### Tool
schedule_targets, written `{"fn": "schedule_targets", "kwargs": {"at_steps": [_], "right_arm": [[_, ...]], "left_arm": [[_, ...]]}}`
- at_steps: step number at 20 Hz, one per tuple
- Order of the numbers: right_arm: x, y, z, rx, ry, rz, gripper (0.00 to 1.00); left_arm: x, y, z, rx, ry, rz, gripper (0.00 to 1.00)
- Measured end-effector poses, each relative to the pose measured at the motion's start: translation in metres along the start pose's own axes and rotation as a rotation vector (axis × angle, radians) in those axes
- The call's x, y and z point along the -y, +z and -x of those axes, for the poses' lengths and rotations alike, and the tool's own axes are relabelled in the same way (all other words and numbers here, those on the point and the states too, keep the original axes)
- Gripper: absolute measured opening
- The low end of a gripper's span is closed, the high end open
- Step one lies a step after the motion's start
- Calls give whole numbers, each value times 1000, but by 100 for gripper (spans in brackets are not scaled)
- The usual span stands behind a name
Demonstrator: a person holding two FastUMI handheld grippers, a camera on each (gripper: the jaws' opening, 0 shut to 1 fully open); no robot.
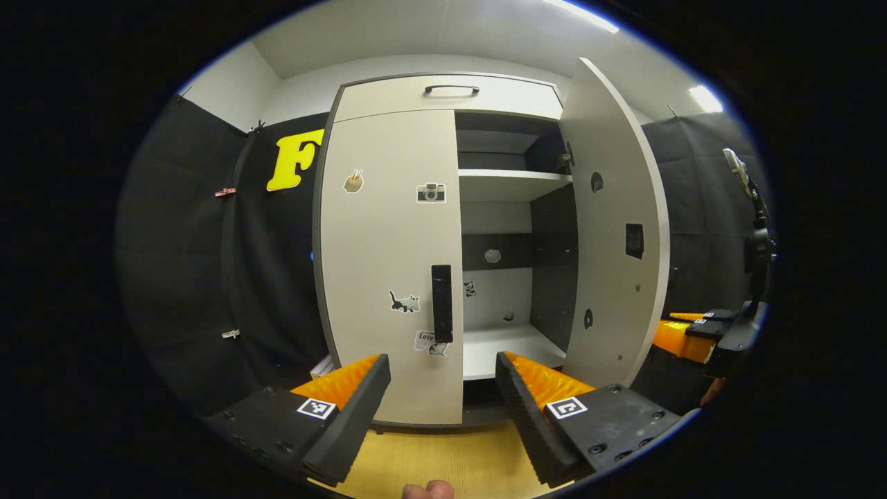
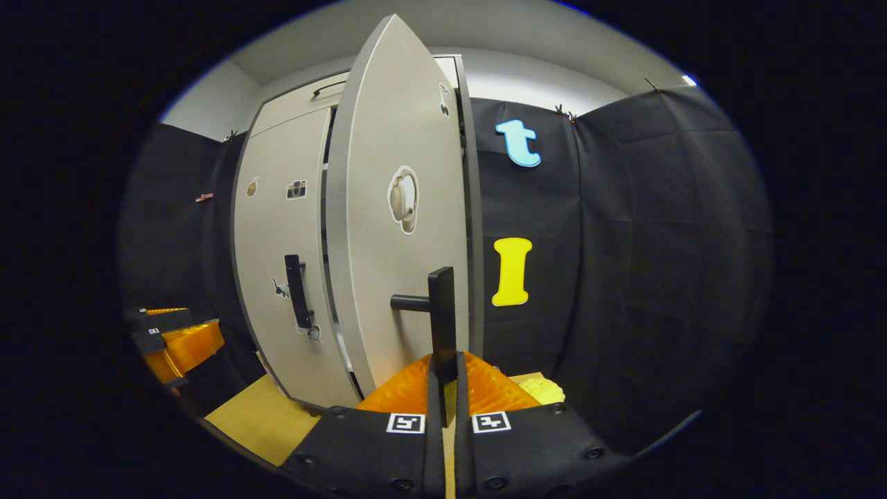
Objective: Open the right door of the double-door shoe cabinet with the right hand, and open the left door with the left hand.
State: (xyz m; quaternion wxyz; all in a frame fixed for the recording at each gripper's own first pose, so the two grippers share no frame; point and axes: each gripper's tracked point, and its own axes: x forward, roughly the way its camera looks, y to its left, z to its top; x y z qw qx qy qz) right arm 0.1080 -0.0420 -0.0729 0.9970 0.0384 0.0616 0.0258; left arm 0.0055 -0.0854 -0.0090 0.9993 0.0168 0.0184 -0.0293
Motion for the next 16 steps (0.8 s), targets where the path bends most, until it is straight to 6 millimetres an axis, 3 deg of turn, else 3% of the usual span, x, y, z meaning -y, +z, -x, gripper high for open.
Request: {"fn": "schedule_targets", "kwargs": {"at_steps": [6, 10, 13, 16], "right_arm": [[16, 2, 2, 10, -36, -1, 10], [40, 6, 4, 21, -100, 2, 6], [33, 9, 5, 26, -62, -42, 5], [41, 10, 8, 34, -84, -5, 5]], "left_arm": [[10, -1, -4, 1, -19, 0, 95], [11, -1, -3, 12, -29, -3, 95], [13, 1, -3, 19, -39, -1, 95], [15, 0, -4, 21, -45, 1, 95]]}}
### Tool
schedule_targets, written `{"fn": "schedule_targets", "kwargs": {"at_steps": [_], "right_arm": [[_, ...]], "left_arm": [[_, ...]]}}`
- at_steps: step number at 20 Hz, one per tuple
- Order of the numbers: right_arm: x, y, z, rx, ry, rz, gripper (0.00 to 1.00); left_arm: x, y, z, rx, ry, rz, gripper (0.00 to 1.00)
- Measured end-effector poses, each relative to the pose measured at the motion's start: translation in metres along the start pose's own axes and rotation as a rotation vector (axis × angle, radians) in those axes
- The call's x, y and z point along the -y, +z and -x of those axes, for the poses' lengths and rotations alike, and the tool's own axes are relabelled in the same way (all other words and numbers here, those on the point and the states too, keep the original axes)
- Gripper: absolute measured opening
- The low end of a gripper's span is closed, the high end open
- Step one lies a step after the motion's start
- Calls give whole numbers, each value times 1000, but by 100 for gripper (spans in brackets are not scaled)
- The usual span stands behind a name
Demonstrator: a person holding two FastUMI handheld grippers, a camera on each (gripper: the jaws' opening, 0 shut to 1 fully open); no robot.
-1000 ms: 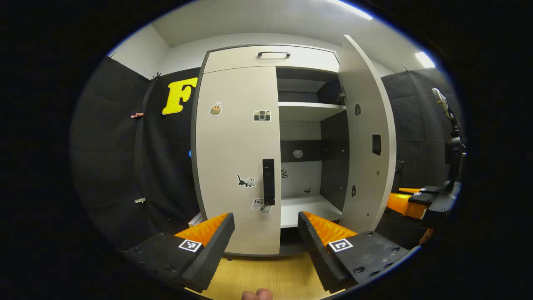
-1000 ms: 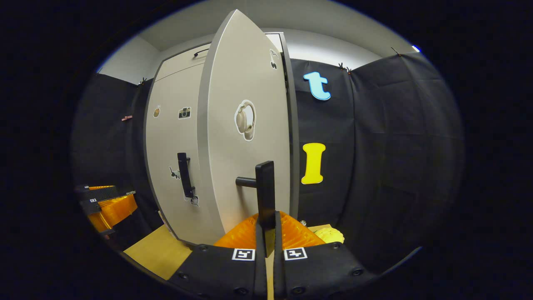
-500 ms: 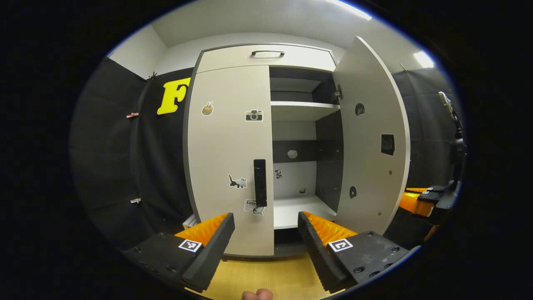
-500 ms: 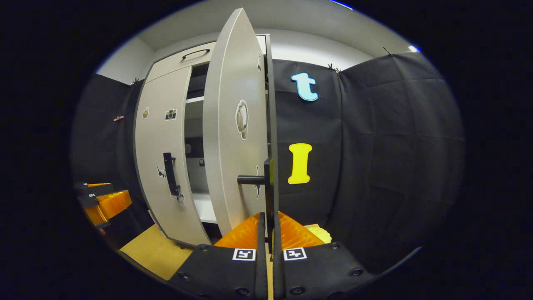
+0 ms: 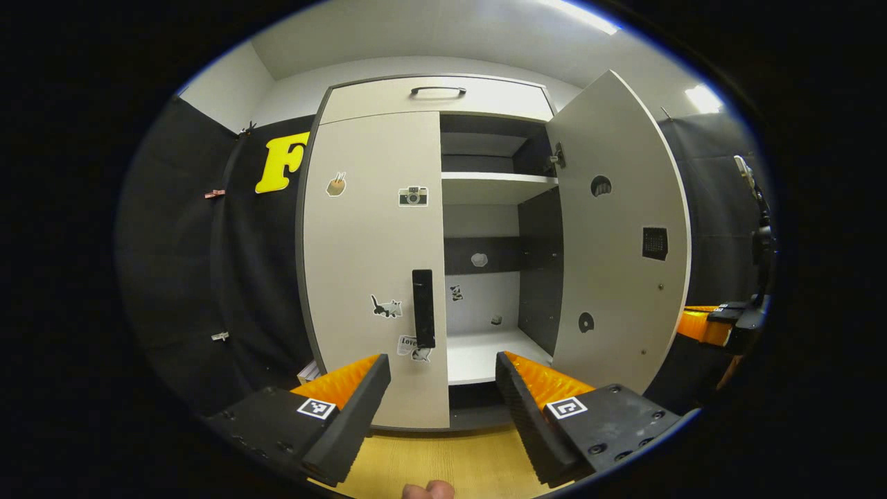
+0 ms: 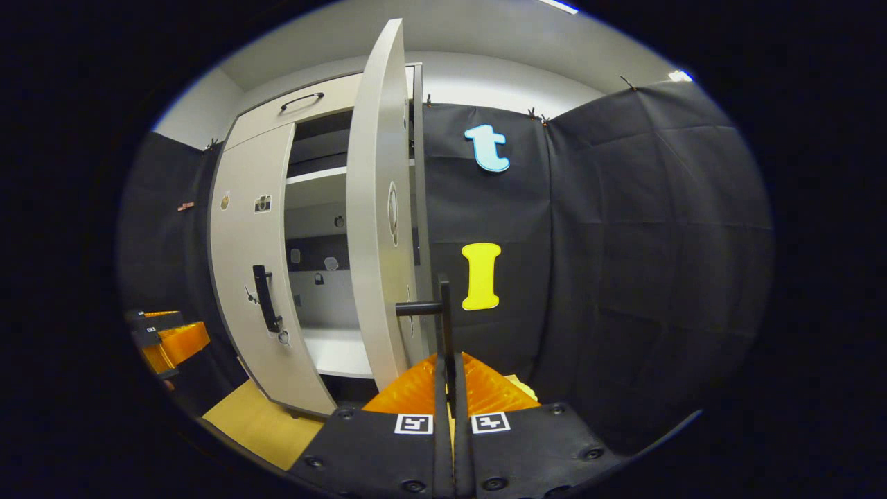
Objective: Open the right door of the double-door shoe cabinet with the right hand, and open the left door with the left hand.
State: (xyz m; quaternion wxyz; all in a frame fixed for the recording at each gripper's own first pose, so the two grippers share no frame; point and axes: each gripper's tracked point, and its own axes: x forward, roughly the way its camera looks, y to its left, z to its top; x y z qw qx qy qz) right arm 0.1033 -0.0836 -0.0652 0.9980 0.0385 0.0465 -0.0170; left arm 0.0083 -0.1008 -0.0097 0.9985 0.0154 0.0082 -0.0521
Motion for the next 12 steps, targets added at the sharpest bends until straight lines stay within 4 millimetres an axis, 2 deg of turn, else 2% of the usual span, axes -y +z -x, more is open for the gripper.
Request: {"fn": "schedule_targets", "kwargs": {"at_steps": [4, 6, 11, 12], "right_arm": [[7, -1, 12, -10, -27, 6, 8], [4, -1, 15, -14, -19, -6, 8], [4, 7, 31, 12, -19, -21, 41], [2, 8, 36, 12, -9, -25, 51]], "left_arm": [[2, -2, -5, -1, -9, 4, 95], [0, -1, -11, 2, 0, -9, 94], [-7, 5, -40, 12, 11, -16, 95], [-8, 7, -47, 18, 11, -22, 95]]}}
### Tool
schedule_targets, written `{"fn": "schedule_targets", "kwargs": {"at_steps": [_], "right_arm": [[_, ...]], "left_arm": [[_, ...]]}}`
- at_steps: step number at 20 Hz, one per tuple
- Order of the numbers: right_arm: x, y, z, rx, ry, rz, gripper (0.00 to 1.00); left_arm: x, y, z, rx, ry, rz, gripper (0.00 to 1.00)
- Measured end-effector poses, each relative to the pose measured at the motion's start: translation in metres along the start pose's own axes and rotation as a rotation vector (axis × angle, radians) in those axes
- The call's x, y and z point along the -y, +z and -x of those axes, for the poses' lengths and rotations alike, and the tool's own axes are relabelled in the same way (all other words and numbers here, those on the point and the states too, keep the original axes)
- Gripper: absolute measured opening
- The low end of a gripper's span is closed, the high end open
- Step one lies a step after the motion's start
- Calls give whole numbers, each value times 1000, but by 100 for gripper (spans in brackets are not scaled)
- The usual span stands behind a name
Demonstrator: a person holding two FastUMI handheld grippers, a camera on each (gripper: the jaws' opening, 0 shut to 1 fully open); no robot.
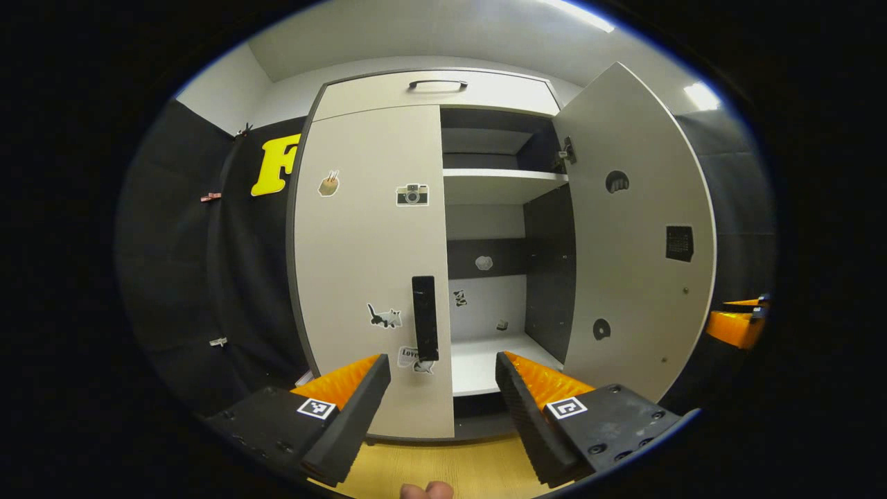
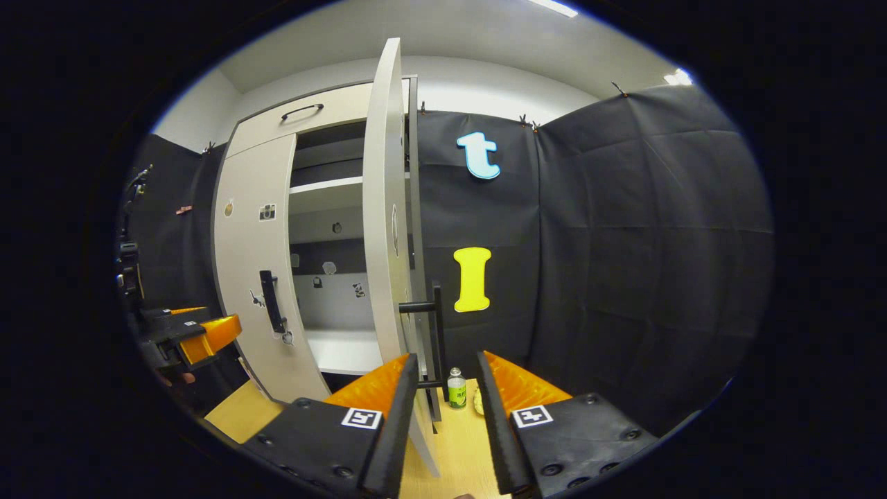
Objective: Open the right door of the double-door shoe cabinet with the right hand, and open the left door with the left hand.
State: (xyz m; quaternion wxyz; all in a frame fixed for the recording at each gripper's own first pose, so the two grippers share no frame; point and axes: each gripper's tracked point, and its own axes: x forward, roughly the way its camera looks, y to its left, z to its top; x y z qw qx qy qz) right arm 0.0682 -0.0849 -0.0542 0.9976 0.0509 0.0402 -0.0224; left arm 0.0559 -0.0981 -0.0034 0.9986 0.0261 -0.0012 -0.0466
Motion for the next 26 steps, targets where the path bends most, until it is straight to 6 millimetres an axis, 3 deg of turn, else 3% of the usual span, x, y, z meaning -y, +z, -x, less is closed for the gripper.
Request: {"fn": "schedule_targets", "kwargs": {"at_steps": [4, 13, 17, 20, 23, 24, 26], "right_arm": [[-2, 4, 13, 12, 12, -21, 98], [-8, 4, 25, 34, 14, -42, 94], [-1, 4, 23, 41, -1, -22, 94], [3, 3, 19, 37, -11, -26, 94], [3, 3, 18, 36, -18, -20, 94], [2, 3, 17, 36, -17, -20, 94], [-2, 3, 16, 34, -13, -16, 94]], "left_arm": [[-4, 1, -37, 9, 16, 2, 94], [-23, -5, -128, 17, 37, 8, 93], [-41, -14, -156, 7, 87, -16, 78], [-40, -21, -170, -10, 70, -3, 62], [-32, -21, -173, -3, 56, -4, 49], [-32, -23, -173, 2, 65, -6, 39], [-32, -27, -174, -6, 64, 3, 36]]}}
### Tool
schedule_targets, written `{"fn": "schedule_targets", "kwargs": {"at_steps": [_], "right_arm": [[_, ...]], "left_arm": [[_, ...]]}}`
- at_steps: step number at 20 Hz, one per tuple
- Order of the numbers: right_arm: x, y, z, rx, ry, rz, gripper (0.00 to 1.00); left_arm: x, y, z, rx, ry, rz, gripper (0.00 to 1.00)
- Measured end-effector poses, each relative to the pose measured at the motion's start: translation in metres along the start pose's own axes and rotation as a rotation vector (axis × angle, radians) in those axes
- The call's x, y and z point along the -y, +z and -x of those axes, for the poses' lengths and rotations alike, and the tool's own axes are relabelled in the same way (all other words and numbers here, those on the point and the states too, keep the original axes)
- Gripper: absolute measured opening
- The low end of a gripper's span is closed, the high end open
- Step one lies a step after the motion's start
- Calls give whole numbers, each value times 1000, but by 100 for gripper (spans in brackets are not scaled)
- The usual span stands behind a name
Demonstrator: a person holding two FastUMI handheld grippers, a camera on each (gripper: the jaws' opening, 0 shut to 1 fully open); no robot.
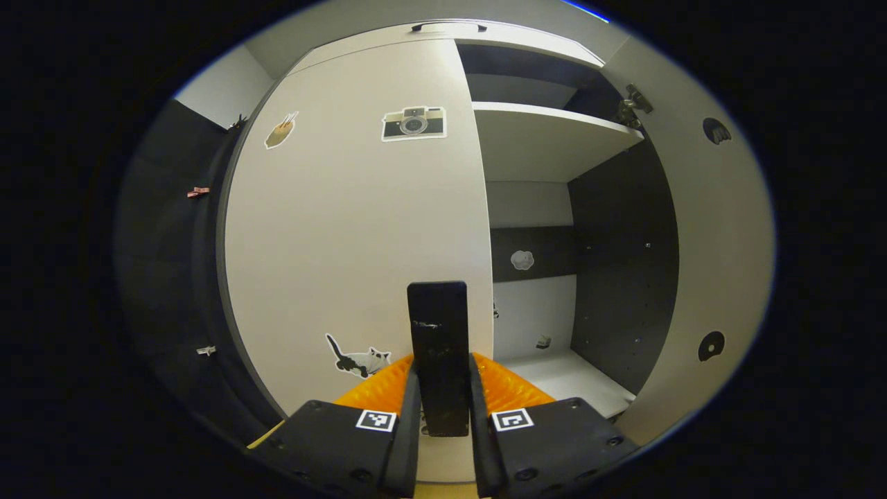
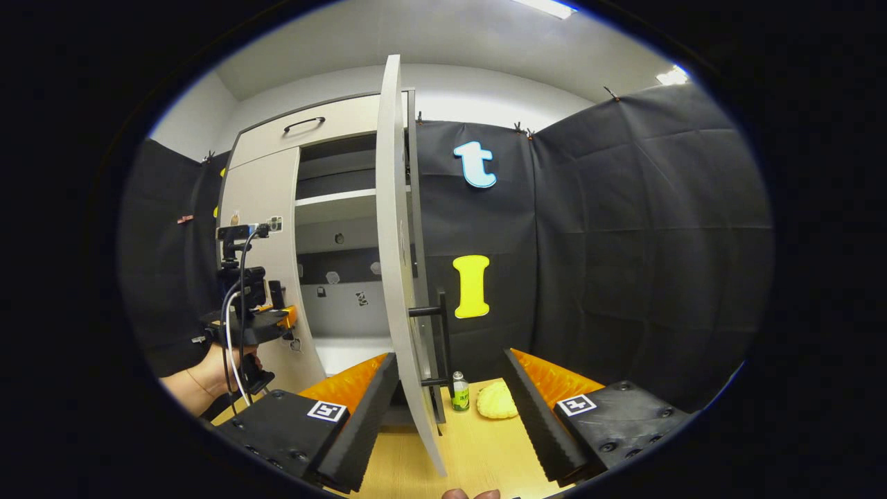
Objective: Open the right door of the double-door shoe cabinet with the right hand, and open the left door with the left hand.
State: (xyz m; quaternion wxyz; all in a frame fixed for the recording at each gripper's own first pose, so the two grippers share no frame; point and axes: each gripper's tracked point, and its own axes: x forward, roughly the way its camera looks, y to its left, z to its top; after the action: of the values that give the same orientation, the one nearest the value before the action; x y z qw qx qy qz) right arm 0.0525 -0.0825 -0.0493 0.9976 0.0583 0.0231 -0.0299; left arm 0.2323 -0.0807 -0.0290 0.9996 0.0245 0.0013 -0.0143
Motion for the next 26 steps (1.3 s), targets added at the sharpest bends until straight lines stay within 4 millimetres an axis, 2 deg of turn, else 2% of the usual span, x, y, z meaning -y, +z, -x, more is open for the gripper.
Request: {"fn": "schedule_targets", "kwargs": {"at_steps": [3, 6, 9, 11, 13, 17, 21, 23, 26], "right_arm": [[-3, 7, 1, 18, -8, 10, 95], [-6, 9, 4, 18, -14, 9, 94], [-6, 12, 7, 22, -25, 2, 94], [-3, 12, 7, 22, -34, 6, 94], [-5, 11, 15, 20, -47, 12, 94], [-8, 17, 32, 28, -76, 19, 94], [-19, 22, 38, 45, -79, 30, 94], [-28, 23, 38, 51, -68, 36, 94], [-45, 26, 37, 57, -42, 36, 94]], "left_arm": [[1, -2, 2, -18, -18, 9, 36], [1, -3, 2, -30, -26, 29, 28], [-2, -3, 10, -46, -36, 31, 23], [-5, -2, 25, -31, -60, 69, 20], [-11, -2, 54, -24, -78, 59, 20], [-33, -7, 97, -46, -136, 82, 19], [-55, -10, 120, -61, -162, 94, 18], [-71, -13, 136, -61, -171, 108, 18], [-84, -14, 152, -62, -160, 117, 18]]}}
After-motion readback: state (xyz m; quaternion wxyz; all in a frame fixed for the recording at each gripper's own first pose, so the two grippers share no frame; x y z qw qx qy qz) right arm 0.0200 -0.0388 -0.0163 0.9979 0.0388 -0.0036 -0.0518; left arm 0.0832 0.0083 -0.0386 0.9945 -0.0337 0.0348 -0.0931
